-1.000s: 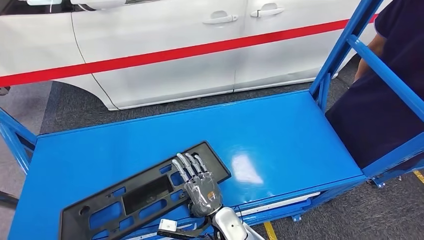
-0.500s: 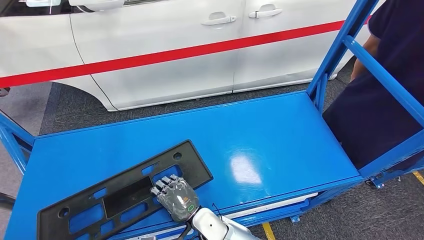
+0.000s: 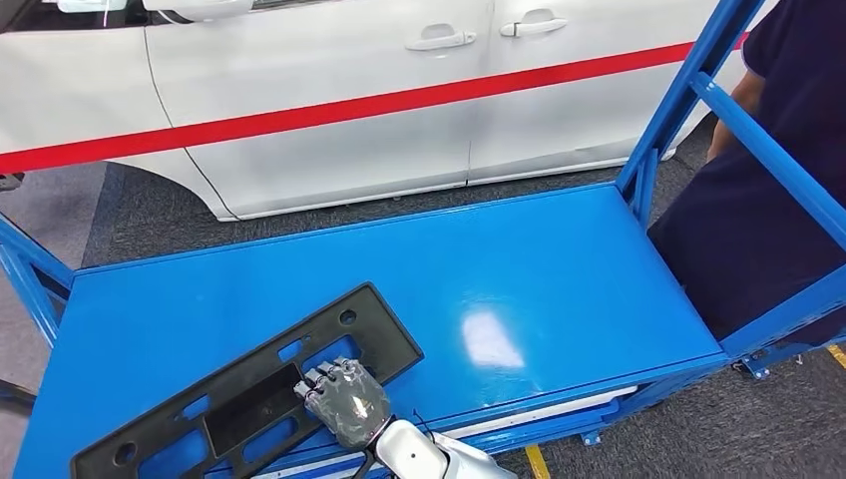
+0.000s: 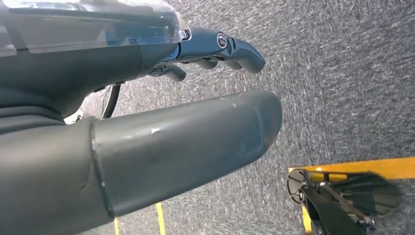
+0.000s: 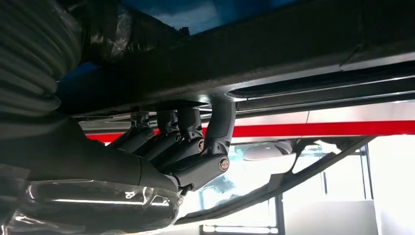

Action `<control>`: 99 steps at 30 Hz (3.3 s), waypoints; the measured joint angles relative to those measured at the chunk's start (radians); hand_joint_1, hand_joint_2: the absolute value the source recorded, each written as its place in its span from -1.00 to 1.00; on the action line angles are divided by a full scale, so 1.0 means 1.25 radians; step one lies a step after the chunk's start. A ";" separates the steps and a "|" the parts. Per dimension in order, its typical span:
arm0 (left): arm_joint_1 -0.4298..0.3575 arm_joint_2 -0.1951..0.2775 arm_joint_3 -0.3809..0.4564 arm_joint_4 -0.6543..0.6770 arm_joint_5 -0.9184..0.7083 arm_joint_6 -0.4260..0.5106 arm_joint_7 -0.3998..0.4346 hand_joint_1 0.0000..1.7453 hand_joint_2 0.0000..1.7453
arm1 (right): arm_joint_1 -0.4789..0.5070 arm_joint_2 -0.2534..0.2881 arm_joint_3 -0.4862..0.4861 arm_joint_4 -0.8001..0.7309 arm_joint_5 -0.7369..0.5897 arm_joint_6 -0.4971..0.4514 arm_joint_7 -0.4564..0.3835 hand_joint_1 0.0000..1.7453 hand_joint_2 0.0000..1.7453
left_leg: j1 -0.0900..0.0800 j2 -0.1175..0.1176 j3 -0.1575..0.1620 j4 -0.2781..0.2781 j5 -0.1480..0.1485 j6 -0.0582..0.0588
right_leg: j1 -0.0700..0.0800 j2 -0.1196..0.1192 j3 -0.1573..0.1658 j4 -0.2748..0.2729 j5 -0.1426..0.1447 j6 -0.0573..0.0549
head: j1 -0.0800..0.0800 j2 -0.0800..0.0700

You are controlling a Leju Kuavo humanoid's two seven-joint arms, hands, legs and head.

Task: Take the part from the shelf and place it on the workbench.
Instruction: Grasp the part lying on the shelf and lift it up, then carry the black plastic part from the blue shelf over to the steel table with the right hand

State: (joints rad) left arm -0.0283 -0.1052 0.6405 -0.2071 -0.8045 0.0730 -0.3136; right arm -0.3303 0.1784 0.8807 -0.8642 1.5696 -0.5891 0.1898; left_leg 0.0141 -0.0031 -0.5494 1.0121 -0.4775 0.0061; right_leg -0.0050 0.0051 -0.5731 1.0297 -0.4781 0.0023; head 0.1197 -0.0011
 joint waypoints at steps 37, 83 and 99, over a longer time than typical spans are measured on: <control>0.001 -0.024 0.119 0.000 -0.020 0.039 -0.004 -1.00 -1.00 | 0.304 -0.117 -0.200 -0.906 -1.155 0.075 -0.647 1.00 1.00 | 0.002 0.000 -0.065 0.164 -0.103 -0.017 | -0.004 -0.003 -0.004 -0.002 0.002 -0.022 | -0.007 0.000; -0.009 -0.023 0.202 0.000 -0.058 0.034 0.020 -1.00 -1.00 | 0.432 -0.070 -0.356 -0.790 -1.191 0.432 -0.713 1.00 1.00 | -0.003 0.025 0.027 -0.013 -0.014 0.031 | -0.008 0.004 -0.108 0.159 -0.080 0.025 | -0.004 0.000; -0.010 -0.021 0.216 0.000 -0.069 0.027 0.019 -1.00 -1.00 | 0.434 -0.077 -0.352 -0.785 -1.213 0.455 -0.713 1.00 1.00 | -0.002 0.013 -0.090 0.186 -0.119 -0.012 | -0.007 0.016 0.012 -0.010 -0.003 -0.023 | -0.005 0.000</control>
State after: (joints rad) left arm -0.0402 -0.1315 0.9110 -0.2075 -0.8904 0.1073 -0.2895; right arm 0.2119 0.0816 0.4401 -1.8461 0.0529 -0.0203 -0.7015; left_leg 0.0112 0.0129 -0.6616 1.2442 -0.6263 -0.0094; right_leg -0.0132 0.0248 -0.5586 1.0177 -0.4821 -0.0262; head 0.1137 -0.0011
